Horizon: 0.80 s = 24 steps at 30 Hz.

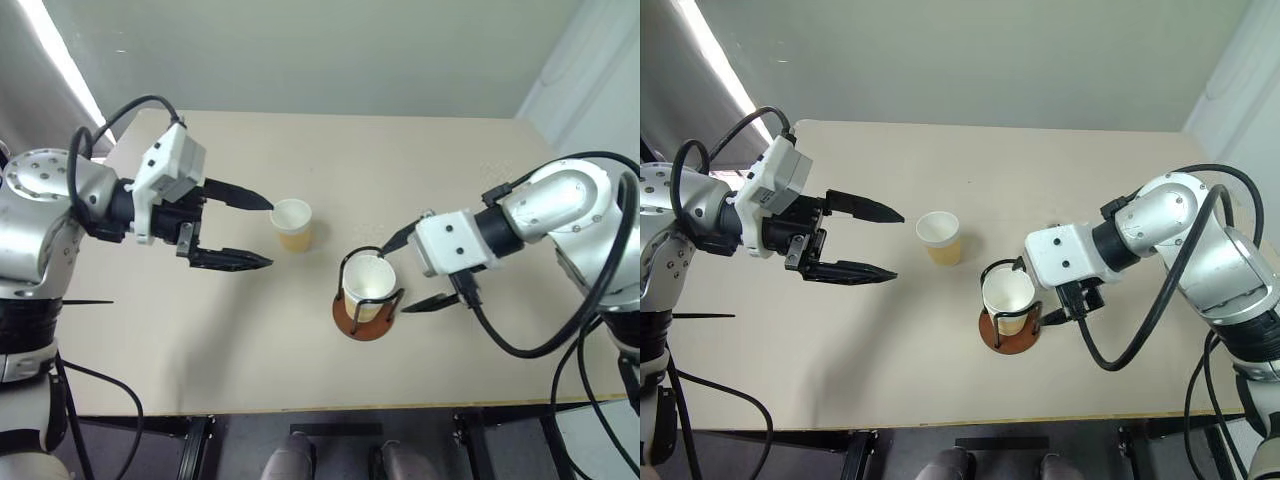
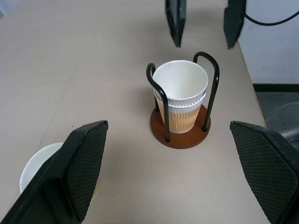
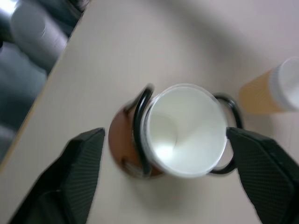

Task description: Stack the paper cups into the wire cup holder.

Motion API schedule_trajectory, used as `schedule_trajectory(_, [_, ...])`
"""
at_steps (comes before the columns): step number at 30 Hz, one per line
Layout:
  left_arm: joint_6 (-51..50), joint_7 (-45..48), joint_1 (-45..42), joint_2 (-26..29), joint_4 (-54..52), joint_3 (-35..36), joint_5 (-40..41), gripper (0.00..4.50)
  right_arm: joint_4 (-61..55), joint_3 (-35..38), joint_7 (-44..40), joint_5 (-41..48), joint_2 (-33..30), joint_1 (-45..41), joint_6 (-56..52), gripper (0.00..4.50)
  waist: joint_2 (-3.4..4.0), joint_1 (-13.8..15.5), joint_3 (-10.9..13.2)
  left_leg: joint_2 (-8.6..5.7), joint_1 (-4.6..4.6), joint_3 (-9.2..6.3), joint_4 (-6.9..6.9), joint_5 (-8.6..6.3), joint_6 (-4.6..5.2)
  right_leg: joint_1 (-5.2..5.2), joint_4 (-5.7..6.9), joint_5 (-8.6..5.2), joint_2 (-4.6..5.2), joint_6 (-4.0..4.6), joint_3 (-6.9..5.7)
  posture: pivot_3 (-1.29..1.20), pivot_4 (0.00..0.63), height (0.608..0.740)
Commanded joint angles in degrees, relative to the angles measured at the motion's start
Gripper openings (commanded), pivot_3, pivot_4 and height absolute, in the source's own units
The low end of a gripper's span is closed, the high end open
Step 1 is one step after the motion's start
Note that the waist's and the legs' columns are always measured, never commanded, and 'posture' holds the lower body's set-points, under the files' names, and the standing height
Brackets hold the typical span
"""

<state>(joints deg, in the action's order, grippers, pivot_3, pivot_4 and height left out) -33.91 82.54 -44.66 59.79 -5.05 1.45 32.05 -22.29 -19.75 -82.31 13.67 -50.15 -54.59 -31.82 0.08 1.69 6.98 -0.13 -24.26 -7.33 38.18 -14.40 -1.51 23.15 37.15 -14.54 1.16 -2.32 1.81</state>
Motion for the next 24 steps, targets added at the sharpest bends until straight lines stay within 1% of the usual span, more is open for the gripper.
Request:
schedule_trajectory(1, [1.39, -1.33, -0.25, 0.73, -1.57, 1.19, -1.21, 4.50, 0.18, 6.52, 3.27, 4.92, 1.71, -3.70, -5.55, 4.10, 0.00, 0.02, 0.00, 0.00, 0.00, 0.00, 0.00, 0.00, -0.01, 0.01, 0.00, 0.00, 0.00, 0.00, 0.00, 0.00, 0.150, 0.740])
schedule_trajectory(4, [3.24, -2.95, -0.24, 0.50, -2.02, 0.21, -3.70, 4.50, 0.72, 11.55, 7.50, 10.03, 4.57, -5.98, -11.74, 4.10, 0.00, 0.05, 0.00, -0.01, -0.01, -0.01, -0.01, 0.00, -0.01, -0.01, -0.05, 0.00, 0.00, 0.00, 0.00, 0.00, 0.150, 0.740])
schedule_trajectory(6, [4.32, -3.78, -0.53, 0.28, -1.89, -0.32, -5.11, 4.50, 0.39, 13.63, 9.49, 12.79, 5.76, -6.99, -15.06, 4.10, 0.01, 0.05, 0.01, -0.01, -0.01, -0.01, -0.01, 0.00, -0.01, 0.01, -0.05, 0.00, 0.00, 0.00, 0.00, 0.00, 0.150, 0.740])
schedule_trajectory(9, [8.22, -6.86, -2.48, -1.06, 0.41, -2.41, -10.16, 4.50, -0.49, 18.16, 12.94, 18.83, 7.32, -8.05, -21.16, 4.10, 0.01, 0.18, 0.01, -0.01, 0.00, -0.03, -0.05, 0.01, -0.01, -0.01, -0.07, -0.02, 0.00, 0.04, -0.02, 0.00, 0.150, 0.740])
schedule_trajectory(11, [9.10, -7.17, -3.95, -2.14, 2.07, -3.49, -11.53, 4.50, -1.79, 19.95, 12.55, 22.49, 5.65, -7.56, -24.06, 4.10, 0.01, 0.25, 0.01, -0.02, -0.01, -0.03, -0.04, 0.01, -0.02, 0.00, -0.06, -0.02, 0.00, 0.03, -0.02, 0.00, 0.150, 0.740])
schedule_trajectory(12, [11.09, -7.27, -4.72, -2.63, 3.47, -4.64, -13.41, 4.50, -2.24, 20.50, 12.81, 23.66, 5.05, -7.23, -24.96, 4.10, 0.01, 0.29, 0.01, -0.02, -0.01, -0.03, -0.04, 0.01, -0.03, -0.01, -0.07, -0.02, 0.00, 0.04, -0.02, 0.00, 0.150, 0.740])
schedule_trajectory(14, [14.08, -7.44, -5.88, -3.38, 5.61, -6.29, -16.19, 4.50, -2.60, 20.91, 13.82, 25.10, 4.38, -6.99, -25.85, 4.10, 0.01, 0.20, 0.01, -0.02, -0.03, -0.03, -0.06, 0.01, -0.03, 0.01, -0.10, -0.02, 0.00, 0.03, -0.02, 0.00, 0.150, 0.740])
schedule_trajectory(18, [19.06, -7.96, -9.14, -6.58, 8.95, -10.40, -21.50, 4.50, -2.94, 22.39, 15.68, 27.99, 2.21, -6.44, -28.50, 4.10, 0.01, 0.24, 0.01, -0.02, -0.03, -0.04, -0.09, 0.03, -0.07, 0.04, -0.06, -0.02, 0.00, 0.03, -0.02, 0.00, 0.150, 0.740])
schedule_trajectory(24, [24.67, -8.99, -9.68, -6.45, 12.81, -15.14, -31.02, 4.50, -3.28, 22.30, 15.70, 30.93, -2.35, -5.41, -30.28, 4.10, 0.01, 0.11, 0.01, -0.01, -0.09, -0.02, -0.15, 0.03, -0.07, 0.16, -0.07, -0.02, 0.01, 0.03, 0.00, 0.00, 0.150, 0.740])
